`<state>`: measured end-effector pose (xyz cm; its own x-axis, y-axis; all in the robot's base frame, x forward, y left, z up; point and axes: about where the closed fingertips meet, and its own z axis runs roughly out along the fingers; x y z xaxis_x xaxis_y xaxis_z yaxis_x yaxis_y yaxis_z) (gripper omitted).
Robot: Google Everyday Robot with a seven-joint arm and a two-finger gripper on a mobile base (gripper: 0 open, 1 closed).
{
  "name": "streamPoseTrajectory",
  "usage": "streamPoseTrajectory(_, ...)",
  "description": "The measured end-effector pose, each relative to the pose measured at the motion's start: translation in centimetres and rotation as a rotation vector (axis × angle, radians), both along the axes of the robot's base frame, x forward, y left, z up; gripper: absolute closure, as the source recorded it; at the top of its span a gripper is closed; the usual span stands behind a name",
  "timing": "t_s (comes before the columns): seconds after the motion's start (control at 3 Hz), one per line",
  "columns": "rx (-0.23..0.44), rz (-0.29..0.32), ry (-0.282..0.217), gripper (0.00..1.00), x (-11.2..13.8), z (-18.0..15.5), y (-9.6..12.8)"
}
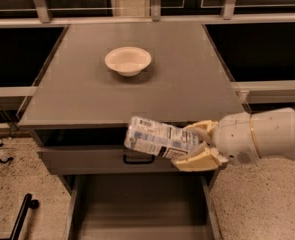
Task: Place blue plastic bottle into middle drawer
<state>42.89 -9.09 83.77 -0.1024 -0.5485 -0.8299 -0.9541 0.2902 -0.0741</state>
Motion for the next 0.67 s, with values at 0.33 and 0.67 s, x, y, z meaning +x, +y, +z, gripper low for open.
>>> streamPoseTrajectory(0.33,0.002,0.028,0.027,1.0,-0.4,-2.7,-0.2)
streamPoseTrajectory(0.67,0.0,0.05,0.049,1.0,-0.9,-5.4,-0.4)
